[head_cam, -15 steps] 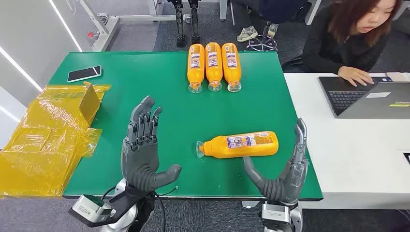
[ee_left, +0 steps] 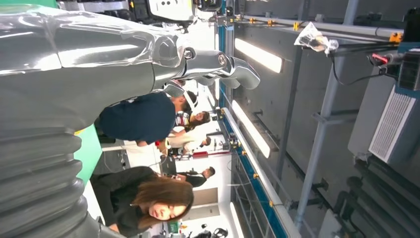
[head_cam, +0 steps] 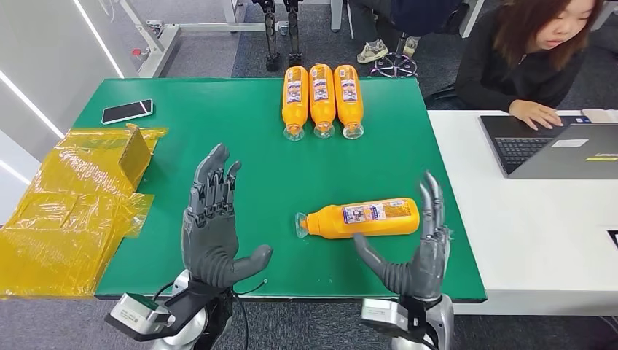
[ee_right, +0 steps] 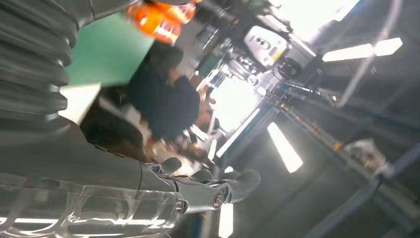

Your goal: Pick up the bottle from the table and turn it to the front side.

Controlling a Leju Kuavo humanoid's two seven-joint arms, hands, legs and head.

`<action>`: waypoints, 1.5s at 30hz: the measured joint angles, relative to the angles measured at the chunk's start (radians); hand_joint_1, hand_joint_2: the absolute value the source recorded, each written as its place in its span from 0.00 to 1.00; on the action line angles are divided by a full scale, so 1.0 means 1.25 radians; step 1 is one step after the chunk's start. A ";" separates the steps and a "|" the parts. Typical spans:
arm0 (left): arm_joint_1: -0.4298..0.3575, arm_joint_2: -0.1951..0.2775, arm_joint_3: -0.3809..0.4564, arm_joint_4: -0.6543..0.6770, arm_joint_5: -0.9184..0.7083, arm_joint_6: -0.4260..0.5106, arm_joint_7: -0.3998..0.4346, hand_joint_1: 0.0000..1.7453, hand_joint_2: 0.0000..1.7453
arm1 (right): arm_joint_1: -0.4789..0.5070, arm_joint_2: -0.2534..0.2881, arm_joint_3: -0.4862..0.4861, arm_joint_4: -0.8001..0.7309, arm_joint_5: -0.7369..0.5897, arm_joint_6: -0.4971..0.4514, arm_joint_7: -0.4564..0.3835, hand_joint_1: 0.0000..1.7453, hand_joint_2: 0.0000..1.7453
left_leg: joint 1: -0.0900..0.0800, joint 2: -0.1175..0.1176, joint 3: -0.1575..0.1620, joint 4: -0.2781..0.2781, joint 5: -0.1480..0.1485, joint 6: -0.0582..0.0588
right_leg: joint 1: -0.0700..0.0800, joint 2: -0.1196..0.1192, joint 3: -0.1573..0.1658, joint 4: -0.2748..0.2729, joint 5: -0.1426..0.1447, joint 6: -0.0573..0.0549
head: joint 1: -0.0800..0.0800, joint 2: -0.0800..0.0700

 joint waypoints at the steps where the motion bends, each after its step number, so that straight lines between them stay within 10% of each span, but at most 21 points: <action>1: 0.000 0.000 0.000 0.000 0.000 -0.004 0.000 0.00 1.00 | -0.011 -0.007 0.000 0.008 0.070 -0.003 0.034 0.00 1.00 | 0.000 0.000 0.000 0.000 0.000 0.000 | 0.000 0.000 0.000 0.000 0.000 0.000 | 0.000 0.000; 7: 0.000 0.000 0.000 0.000 0.007 -0.028 0.000 0.00 1.00 | -0.107 -0.068 -0.019 0.067 0.537 -0.013 0.263 0.00 1.00 | 0.000 0.000 0.000 0.001 0.001 0.001 | 0.000 0.000 0.000 0.000 0.001 0.001 | 0.000 0.000; 14: -0.002 -0.001 -0.002 0.000 0.021 -0.049 0.000 0.00 1.00 | -0.273 -0.178 0.018 0.173 0.625 0.080 0.466 0.00 1.00 | -0.001 0.000 0.000 0.001 0.002 0.003 | -0.001 0.000 0.000 0.000 0.003 0.002 | 0.000 0.000; 32: -0.001 -0.001 -0.002 0.018 0.027 -0.062 0.000 0.00 1.00 | -0.656 -0.155 0.101 0.621 0.182 0.735 0.151 0.00 1.00 | -0.001 -0.002 -0.001 0.001 0.003 0.001 | -0.001 -0.001 0.000 0.001 0.003 0.001 | 0.000 0.000; 45: -0.007 -0.001 -0.002 0.053 0.045 -0.084 0.000 0.00 1.00 | -0.864 -0.102 0.272 0.833 0.107 1.113 0.129 0.00 1.00 | -0.001 -0.002 -0.001 0.001 0.004 0.001 | -0.001 -0.001 0.000 0.001 0.003 0.001 | 0.000 0.000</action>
